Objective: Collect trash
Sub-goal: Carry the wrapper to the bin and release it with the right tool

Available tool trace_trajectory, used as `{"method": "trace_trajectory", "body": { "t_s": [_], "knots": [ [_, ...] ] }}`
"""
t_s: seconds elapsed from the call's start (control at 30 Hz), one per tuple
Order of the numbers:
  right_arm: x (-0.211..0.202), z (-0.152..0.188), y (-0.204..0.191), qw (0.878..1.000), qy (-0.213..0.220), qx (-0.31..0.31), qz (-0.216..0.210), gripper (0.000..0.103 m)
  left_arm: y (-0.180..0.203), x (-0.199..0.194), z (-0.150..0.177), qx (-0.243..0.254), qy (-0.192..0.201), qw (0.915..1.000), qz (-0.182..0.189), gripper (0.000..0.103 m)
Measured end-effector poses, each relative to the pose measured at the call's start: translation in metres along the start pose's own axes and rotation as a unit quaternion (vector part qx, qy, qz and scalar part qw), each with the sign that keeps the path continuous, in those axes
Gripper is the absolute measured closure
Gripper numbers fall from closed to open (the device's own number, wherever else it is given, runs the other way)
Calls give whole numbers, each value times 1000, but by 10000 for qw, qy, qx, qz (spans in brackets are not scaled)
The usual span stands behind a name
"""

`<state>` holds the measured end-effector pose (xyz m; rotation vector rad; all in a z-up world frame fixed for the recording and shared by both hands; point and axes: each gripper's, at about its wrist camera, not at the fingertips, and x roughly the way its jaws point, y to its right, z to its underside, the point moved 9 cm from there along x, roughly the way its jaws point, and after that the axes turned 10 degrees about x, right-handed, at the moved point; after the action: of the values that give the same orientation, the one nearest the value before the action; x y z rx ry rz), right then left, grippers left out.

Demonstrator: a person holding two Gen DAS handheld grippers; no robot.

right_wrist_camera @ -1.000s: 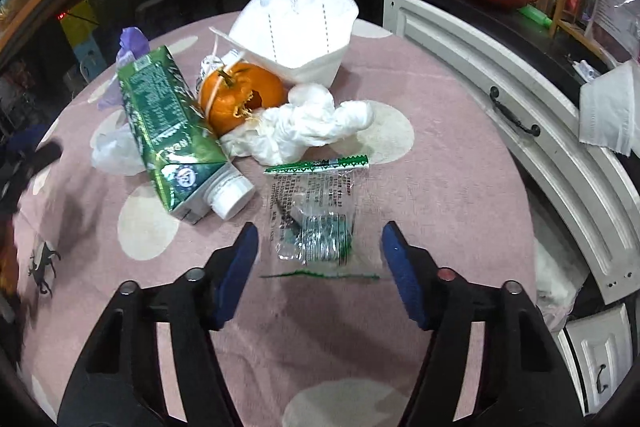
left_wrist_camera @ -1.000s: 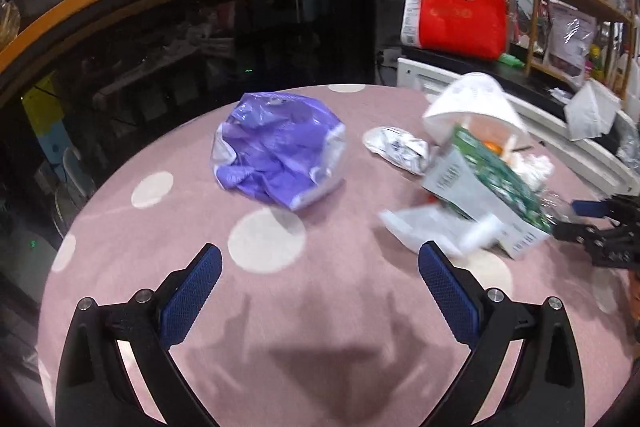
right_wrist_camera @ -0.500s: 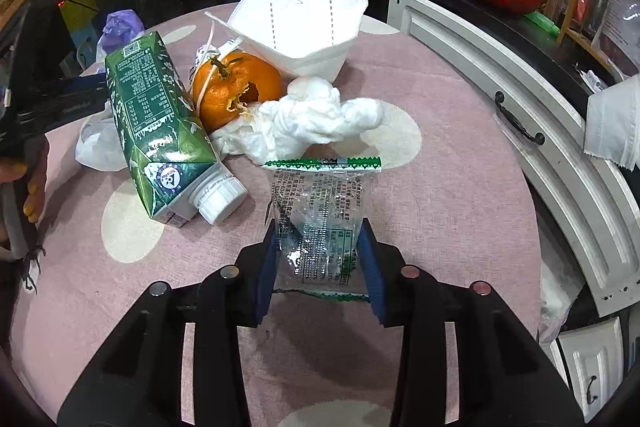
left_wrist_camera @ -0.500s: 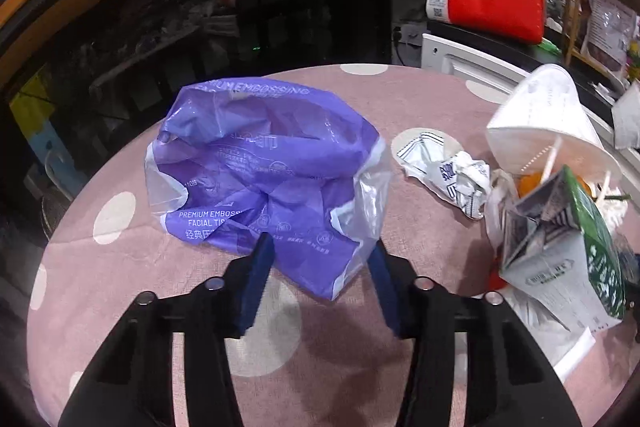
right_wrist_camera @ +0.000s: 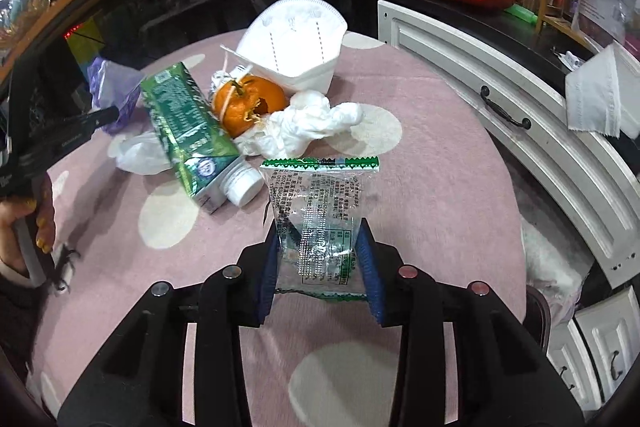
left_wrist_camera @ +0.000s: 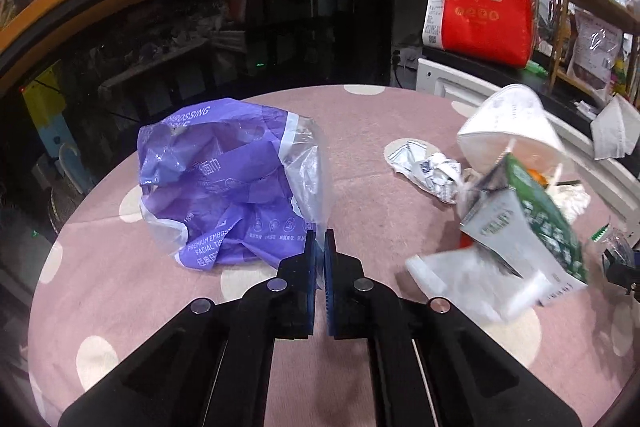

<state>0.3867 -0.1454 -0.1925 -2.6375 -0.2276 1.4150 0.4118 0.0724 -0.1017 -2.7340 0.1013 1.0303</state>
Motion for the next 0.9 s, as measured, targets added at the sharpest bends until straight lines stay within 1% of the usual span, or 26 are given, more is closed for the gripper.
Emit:
{"method": "trace_trajectory", "body": {
  "t_s": [0.23, 0.4, 0.5, 0.7, 0.9],
  "knots": [
    [-38, 20, 9, 9997, 197, 62, -164, 66, 11, -55, 13, -208, 365, 9988, 248, 99],
    [-65, 39, 16, 9992, 293, 116, -236, 66, 30, -90, 20, -259, 543, 9968, 528, 99],
    [-81, 50, 20, 9989, 359, 140, -259, 66, 44, -108, 21, -331, 622, 9945, 771, 99],
    [-114, 75, 34, 9983, 482, 228, -249, 66, 89, -149, 22, -133, 877, 9885, 1222, 99],
    [-138, 102, 59, 9978, 520, 393, -107, 66, 141, -181, 26, 141, 1075, 9798, 1681, 99]
  ]
}}
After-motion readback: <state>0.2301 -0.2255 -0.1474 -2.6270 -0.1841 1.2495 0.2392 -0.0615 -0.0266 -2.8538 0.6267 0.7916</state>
